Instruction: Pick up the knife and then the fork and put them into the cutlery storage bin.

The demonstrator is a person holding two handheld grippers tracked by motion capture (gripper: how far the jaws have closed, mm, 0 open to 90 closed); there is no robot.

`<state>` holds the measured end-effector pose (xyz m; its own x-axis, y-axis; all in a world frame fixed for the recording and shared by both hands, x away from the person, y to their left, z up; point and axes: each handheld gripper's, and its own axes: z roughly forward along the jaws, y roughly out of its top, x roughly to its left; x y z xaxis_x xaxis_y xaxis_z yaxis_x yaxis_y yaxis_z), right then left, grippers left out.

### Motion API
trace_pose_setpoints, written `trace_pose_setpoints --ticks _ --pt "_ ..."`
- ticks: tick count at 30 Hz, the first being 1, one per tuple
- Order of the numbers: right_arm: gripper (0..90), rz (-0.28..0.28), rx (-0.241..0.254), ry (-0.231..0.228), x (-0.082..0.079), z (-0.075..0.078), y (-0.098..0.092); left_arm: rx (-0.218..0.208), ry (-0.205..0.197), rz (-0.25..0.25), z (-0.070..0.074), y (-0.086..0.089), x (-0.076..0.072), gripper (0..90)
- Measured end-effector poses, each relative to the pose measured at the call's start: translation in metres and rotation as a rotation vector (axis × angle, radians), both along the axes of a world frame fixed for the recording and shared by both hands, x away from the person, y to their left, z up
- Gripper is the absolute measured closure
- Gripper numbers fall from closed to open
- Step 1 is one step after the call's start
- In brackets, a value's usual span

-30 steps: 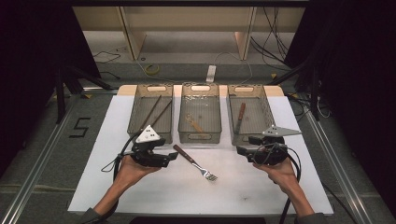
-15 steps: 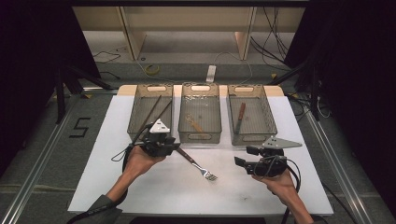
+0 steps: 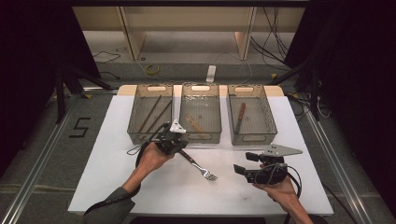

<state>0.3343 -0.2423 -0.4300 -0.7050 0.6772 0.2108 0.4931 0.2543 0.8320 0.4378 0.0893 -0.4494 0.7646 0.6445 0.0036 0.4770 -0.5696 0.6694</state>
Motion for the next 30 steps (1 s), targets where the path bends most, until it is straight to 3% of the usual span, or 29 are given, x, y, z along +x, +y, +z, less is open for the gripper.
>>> trace_pose_setpoints --ticks 12,17,20,25,30 --pt "27.6 0.013 -0.003 -0.002 -0.003 -0.001 0.004 0.05 0.029 0.027 -0.021 0.0 0.012 88.7" --pt "27.5 0.018 -0.005 -0.006 -0.003 -0.001 0.005 0.073 0.06 0.035 -0.029 0.001 0.014 88.7" --pt "27.5 0.018 -0.002 -0.005 -0.003 0.0 0.005 0.081 0.066 0.035 -0.028 0.0 0.013 88.7" --pt "27.5 0.02 -0.004 -0.003 -0.003 -0.001 0.005 0.133 0.073 0.016 -0.025 0.001 0.006 88.7" --pt "27.6 0.02 -0.012 -0.006 -0.004 -0.001 0.005 0.169 0.121 0.001 -0.022 0.005 -0.002 88.6"
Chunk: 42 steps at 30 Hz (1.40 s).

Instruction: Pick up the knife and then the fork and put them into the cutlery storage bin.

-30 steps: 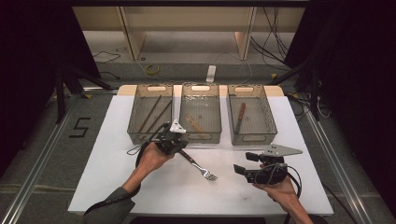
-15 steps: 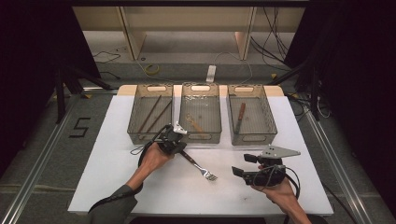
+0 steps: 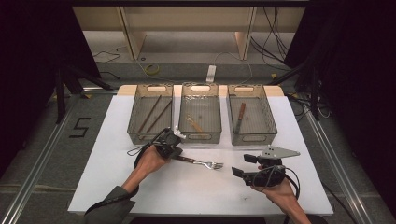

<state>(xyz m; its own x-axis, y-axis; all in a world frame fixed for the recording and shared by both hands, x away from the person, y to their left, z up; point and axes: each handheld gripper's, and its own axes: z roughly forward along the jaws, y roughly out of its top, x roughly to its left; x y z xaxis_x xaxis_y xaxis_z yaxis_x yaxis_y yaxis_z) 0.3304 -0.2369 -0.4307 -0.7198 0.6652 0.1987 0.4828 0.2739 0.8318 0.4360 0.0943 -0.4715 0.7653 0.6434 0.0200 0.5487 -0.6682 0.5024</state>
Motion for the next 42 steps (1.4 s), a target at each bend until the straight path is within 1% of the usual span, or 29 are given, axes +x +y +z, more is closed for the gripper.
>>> trace_pose_setpoints --ticks 6,7,10,11,13,14,16,17,18,19,20,21,22,23,25,27,29,31,32,38,42 --pt "27.6 -0.001 0.0 0.001 0.0 0.0 0.0 0.024 0.037 -0.011 0.003 0.0 -0.01 88.6" --pt "27.6 0.001 0.001 0.0 -0.001 0.0 0.0 0.031 0.044 -0.021 0.003 0.0 -0.011 88.6" --pt "27.6 0.001 0.001 0.0 -0.001 0.001 -0.001 0.033 0.057 -0.036 0.003 -0.001 -0.016 88.6" --pt "27.6 0.002 0.001 0.0 -0.001 0.001 -0.001 0.03 0.054 -0.037 0.004 -0.001 -0.017 88.6" --pt "27.6 0.004 0.003 0.001 0.0 0.0 0.0 0.04 0.061 -0.05 0.005 0.0 -0.018 88.5" --pt "27.6 0.004 0.002 0.002 -0.001 0.0 0.0 0.033 0.056 -0.046 0.006 0.0 -0.019 88.4" --pt "27.6 0.004 0.0 0.002 -0.001 0.001 0.0 0.023 0.053 -0.043 0.009 0.002 -0.018 84.1" --pt "27.6 0.004 0.0 0.002 -0.001 0.001 0.0 0.007 0.052 -0.034 0.011 0.003 -0.018 81.5" --pt "27.6 0.005 0.001 0.0 -0.001 0.001 0.0 -0.001 0.057 -0.035 0.013 0.005 -0.019 78.5" --pt "27.6 0.006 0.002 -0.001 -0.001 0.001 -0.001 0.0 0.072 -0.052 0.016 0.007 -0.019 74.4" --pt "27.6 0.003 0.004 -0.001 -0.001 0.001 -0.001 0.008 0.08 -0.067 0.018 0.007 -0.02 69.9" --pt "27.6 0.003 0.005 0.001 -0.001 0.001 -0.001 0.016 0.075 -0.071 0.02 0.008 -0.022 66.0" --pt "27.6 0.002 0.005 0.003 -0.001 0.001 -0.001 0.016 0.077 -0.065 0.022 0.008 -0.024 61.6" --pt "27.6 0.003 0.004 0.004 -0.001 0.001 0.0 0.024 0.092 -0.07 0.024 0.009 -0.025 56.3" --pt "27.6 0.005 0.003 0.004 -0.001 0.001 0.0 0.031 0.105 -0.067 0.025 0.01 -0.026 47.7" --pt "27.6 0.007 0.002 0.003 -0.001 0.001 0.001 0.039 0.116 -0.066 0.024 0.011 -0.027 41.2" --pt "27.6 0.008 0.003 0.007 -0.001 0.001 0.001 0.045 0.133 -0.064 0.023 0.01 -0.027 38.7" --pt "27.6 0.013 0.001 0.006 -0.001 0.0 0.002 0.052 0.137 -0.07 0.022 0.009 -0.027 38.5" --pt "27.6 0.013 0.0 0.007 -0.001 0.0 0.002 0.052 0.145 -0.071 0.021 0.008 -0.027 39.5" --pt "27.6 0.016 -0.001 0.009 -0.001 0.0 0.002 0.065 0.159 -0.077 0.017 0.004 -0.025 50.5" --pt "27.6 0.016 -0.002 0.013 -0.001 0.0 0.003 0.079 0.159 -0.099 0.015 0.001 -0.026 56.2"
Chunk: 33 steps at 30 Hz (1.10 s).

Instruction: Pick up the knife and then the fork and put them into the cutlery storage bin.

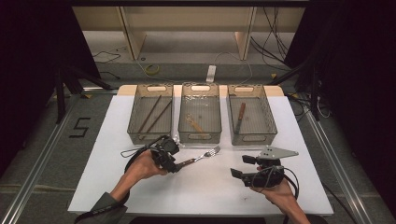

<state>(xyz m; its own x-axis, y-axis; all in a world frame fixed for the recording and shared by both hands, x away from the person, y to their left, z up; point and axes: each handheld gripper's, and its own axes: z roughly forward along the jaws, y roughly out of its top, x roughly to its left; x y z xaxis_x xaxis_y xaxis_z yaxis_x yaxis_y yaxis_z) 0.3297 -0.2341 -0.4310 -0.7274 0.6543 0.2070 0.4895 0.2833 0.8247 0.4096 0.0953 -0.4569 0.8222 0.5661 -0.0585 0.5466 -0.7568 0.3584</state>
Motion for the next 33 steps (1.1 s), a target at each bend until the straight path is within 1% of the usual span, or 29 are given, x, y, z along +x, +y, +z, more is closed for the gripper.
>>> trace_pose_setpoints --ticks 3,5,8,10,12,15,20,24,26,29,30,33 --pt "27.6 0.0 0.0 0.0 0.0 0.0 0.0 0.008 -0.011 -0.009 -0.001 -0.002 0.0 60.3" --pt "27.7 0.0 0.001 -0.001 0.0 0.0 0.0 0.005 -0.011 -0.007 -0.003 -0.004 -0.001 62.4" --pt "27.8 0.001 0.001 0.0 0.0 0.0 0.0 0.018 -0.014 -0.02 -0.005 -0.006 -0.001 64.2" --pt "27.8 0.001 0.0 0.0 0.0 0.0 0.0 0.027 -0.019 -0.019 -0.007 -0.008 -0.002 65.9" --pt "27.8 0.001 0.001 0.0 0.0 0.0 0.0 0.029 -0.03 -0.02 -0.007 -0.009 -0.003 67.9" --pt "27.9 0.0 0.001 0.0 0.0 0.0 0.0 0.027 -0.028 -0.021 -0.007 -0.009 -0.003 70.7" --pt "27.9 0.001 0.001 -0.004 0.0 0.0 0.0 0.043 -0.043 -0.04 -0.007 -0.011 -0.005 74.2" --pt "27.9 0.001 0.002 -0.004 0.0 0.001 0.0 0.039 -0.045 -0.035 -0.007 -0.011 -0.005 74.7" --pt "27.9 0.003 0.001 -0.006 0.0 0.001 0.0 0.03 -0.046 -0.03 -0.006 -0.01 -0.005 74.8" --pt "28.1 0.003 0.003 -0.007 0.0 0.001 0.0 0.018 -0.039 -0.031 -0.005 -0.01 -0.004 74.9" --pt "28.1 0.003 0.004 -0.005 0.0 0.001 0.0 0.01 -0.026 -0.029 -0.003 -0.009 -0.004 74.9" --pt "28.1 0.005 0.004 -0.005 0.0 0.002 0.0 -0.014 -0.013 -0.024 0.003 -0.008 -0.006 75.0"
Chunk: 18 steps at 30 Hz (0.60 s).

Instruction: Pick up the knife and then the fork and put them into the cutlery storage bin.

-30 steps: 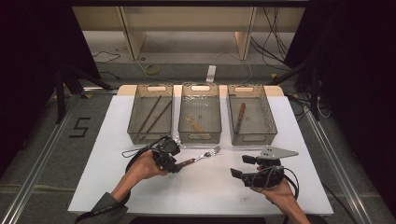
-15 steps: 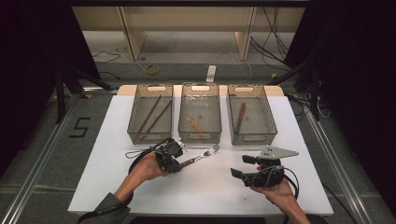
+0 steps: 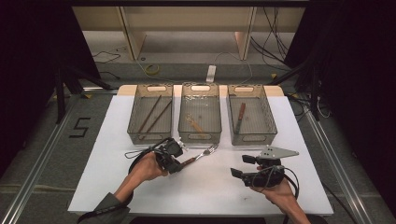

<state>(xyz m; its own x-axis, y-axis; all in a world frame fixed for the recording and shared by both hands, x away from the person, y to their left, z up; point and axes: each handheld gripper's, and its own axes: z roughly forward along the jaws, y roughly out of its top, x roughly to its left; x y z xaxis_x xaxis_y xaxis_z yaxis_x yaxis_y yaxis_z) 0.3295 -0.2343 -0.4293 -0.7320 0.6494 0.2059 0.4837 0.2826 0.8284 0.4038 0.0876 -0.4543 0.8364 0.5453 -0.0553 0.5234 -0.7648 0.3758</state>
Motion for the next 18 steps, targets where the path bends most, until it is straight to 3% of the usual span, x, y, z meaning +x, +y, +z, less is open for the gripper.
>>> trace_pose_setpoints --ticks 9,18 --pt "27.3 0.071 -0.011 -0.04 -0.005 0.004 0.015 -0.046 0.03 -0.042 0.014 -0.003 -0.011 75.0" --pt "27.0 0.183 -0.1 -0.101 -0.009 0.006 0.047 -0.081 0.053 -0.094 0.025 -0.01 -0.03 74.9"
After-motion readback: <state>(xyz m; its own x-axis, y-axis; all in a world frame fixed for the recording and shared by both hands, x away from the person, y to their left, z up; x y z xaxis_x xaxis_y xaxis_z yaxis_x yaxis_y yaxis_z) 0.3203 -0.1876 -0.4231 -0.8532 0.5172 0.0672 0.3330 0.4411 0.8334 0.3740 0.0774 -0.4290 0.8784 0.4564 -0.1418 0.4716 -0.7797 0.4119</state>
